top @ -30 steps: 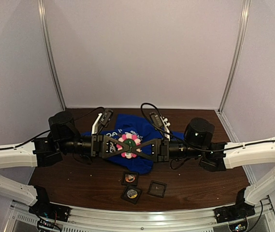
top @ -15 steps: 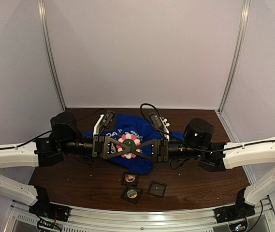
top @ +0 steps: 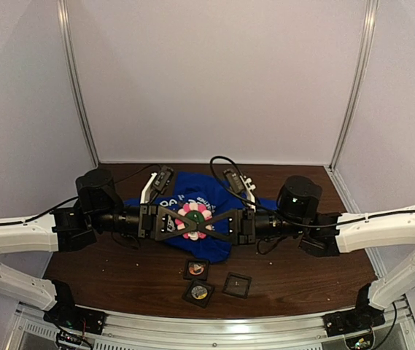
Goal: Remove the brooch from the garment
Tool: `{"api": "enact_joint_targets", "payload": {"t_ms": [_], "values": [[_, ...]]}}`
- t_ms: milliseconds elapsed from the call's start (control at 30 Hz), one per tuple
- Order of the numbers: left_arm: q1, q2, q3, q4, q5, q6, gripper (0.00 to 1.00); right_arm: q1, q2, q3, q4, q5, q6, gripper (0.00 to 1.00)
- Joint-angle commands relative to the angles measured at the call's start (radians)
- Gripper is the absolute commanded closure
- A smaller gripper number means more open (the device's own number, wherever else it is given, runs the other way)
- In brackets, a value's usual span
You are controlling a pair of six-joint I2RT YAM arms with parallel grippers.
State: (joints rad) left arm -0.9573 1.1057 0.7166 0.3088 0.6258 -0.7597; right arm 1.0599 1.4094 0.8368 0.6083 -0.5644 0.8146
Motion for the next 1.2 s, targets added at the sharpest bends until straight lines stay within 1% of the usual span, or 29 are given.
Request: {"api": "enact_joint_targets", "payload": {"t_ms": [0, 67, 233, 267, 333, 433, 633, 867, 1167], "values": [[-0.004, 0.002, 0.010, 0.061, -0.019, -0.021, 1.00, 0.004, -0.020, 0.024, -0.103, 0.011, -0.084, 0.91], [-0.004, -0.005, 0.020, 0.026, -0.033, -0.023, 1.00, 0.003, -0.054, 0.022, -0.143, 0.044, -0.126, 0.74], [-0.004, -0.025, 0.040, -0.037, -0.028, -0.027, 1.00, 0.003, -0.135, -0.007, -0.225, 0.145, -0.246, 0.38], [-0.004, -0.030, 0.045, -0.059, -0.022, -0.021, 1.00, 0.004, -0.147, -0.023, -0.231, 0.165, -0.263, 0.32], [-0.003, -0.037, 0.049, -0.081, -0.015, -0.015, 1.00, 0.008, -0.160, -0.045, -0.242, 0.214, -0.294, 0.24], [-0.004, -0.043, 0.055, -0.097, -0.002, -0.011, 1.00, 0.011, -0.150, -0.060, -0.263, 0.267, -0.327, 0.19], [-0.004, -0.039, 0.072, -0.111, 0.021, -0.011, 1.00, 0.042, -0.101, -0.040, -0.290, 0.292, -0.375, 0.16], [-0.004, -0.026, 0.081, -0.117, 0.020, -0.011, 1.00, 0.067, -0.066, -0.013, -0.302, 0.273, -0.400, 0.15], [-0.003, -0.004, 0.077, -0.122, 0.039, -0.003, 1.00, 0.070, -0.074, 0.010, -0.276, 0.204, -0.383, 0.15]]}}
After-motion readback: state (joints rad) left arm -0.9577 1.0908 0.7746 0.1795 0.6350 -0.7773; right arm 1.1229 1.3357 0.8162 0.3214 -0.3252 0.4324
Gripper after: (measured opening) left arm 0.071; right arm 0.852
